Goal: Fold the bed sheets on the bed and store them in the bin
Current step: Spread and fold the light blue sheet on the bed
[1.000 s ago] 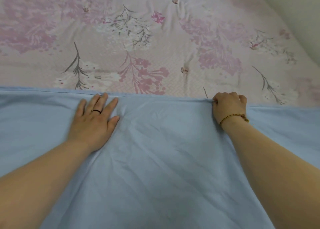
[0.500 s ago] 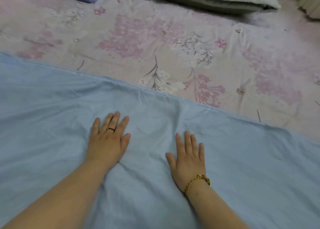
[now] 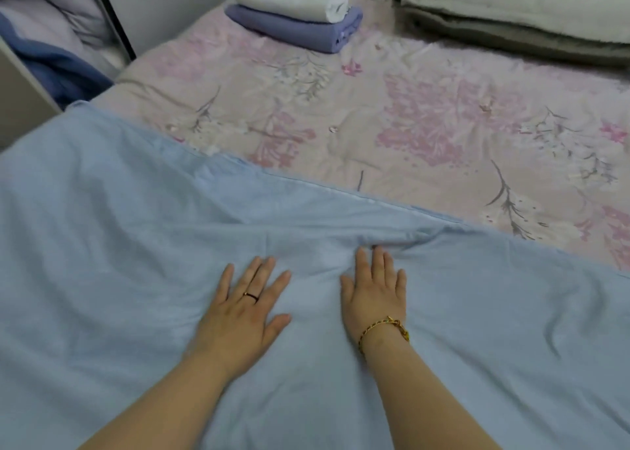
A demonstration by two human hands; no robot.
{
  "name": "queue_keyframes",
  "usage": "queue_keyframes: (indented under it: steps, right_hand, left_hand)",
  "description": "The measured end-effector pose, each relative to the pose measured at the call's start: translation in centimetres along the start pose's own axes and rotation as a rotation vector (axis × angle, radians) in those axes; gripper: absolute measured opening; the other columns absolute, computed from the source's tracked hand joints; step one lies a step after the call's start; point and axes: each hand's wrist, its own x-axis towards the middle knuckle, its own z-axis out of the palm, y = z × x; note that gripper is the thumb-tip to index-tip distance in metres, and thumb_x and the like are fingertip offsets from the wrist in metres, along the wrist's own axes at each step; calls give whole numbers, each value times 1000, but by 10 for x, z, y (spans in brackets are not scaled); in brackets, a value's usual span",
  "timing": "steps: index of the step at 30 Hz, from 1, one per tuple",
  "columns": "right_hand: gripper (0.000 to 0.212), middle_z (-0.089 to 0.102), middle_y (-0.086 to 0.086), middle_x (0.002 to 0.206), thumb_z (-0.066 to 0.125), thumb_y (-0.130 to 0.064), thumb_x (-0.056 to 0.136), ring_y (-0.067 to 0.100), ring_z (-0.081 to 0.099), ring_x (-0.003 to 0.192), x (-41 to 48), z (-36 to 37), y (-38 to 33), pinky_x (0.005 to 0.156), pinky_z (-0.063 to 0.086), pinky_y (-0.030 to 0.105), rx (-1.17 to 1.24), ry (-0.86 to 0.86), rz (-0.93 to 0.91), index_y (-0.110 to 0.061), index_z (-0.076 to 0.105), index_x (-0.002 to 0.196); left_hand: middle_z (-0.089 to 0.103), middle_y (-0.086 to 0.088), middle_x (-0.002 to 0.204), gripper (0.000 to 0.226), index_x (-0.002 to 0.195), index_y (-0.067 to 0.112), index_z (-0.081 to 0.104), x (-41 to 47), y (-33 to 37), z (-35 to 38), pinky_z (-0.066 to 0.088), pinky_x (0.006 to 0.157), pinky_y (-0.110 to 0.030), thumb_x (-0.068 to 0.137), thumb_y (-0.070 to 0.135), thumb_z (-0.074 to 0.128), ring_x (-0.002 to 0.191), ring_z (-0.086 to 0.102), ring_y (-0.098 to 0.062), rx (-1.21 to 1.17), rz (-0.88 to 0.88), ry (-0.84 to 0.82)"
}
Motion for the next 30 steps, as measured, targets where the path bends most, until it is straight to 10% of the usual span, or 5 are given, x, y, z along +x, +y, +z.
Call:
queue_keyframes:
  steps: [9, 13, 18, 25, 30]
  right_hand:
    - [65, -39, -9, 131, -25, -50, 59, 6, -31, 130, 43, 29, -35, 88, -41, 20, 0, 206, 180, -29, -37, 119]
    - [65, -32, -8, 135, -19, -51, 64, 5, -27, 128, 45, 32, -34, 89, -42, 16, -26, 202, 188, -28, -28, 125]
    - [68, -34, -11, 134, -21, -53, 60, 3, -29, 128, 48, 30, -33, 88, -42, 14, -23, 208, 212, -32, -28, 124]
    - [76, 24, 1, 149, 22, -54, 77, 25, 20, 140, 59, -12, -52, 111, -11, 19, 153, 565, 122, -12, 42, 137]
    - [40, 47, 5, 135, 44, -37, 95, 24, 42, 124, 117, -58, -72, 108, 25, 34, 9, 48, -10, -18, 48, 130]
  left_hand:
    - [64, -14, 117, 50, 114, 13, 61, 96, -109, -8, 15, 104, -29, 85, 42, 33, 116, 39, -19, -211, 73, 318]
    - [55, 16, 90, 81, 105, 27, 64, 143, -126, -46, 28, 80, -17, 51, 71, 22, 99, 49, -12, -295, 188, -216]
    - [45, 10, 76, 21, 84, 31, 50, 154, -151, -66, 29, 60, -21, 87, 53, 49, 94, 51, -17, 3, 203, -439]
    - [61, -15, 111, 23, 90, 16, 52, 194, -177, -78, 27, 69, -28, 94, 38, 45, 105, 54, -30, -76, -125, -86]
    - [50, -16, 126, 35, 108, -1, 58, 202, -172, -48, 30, 87, -34, 94, 30, 49, 118, 41, -31, -80, -54, -21]
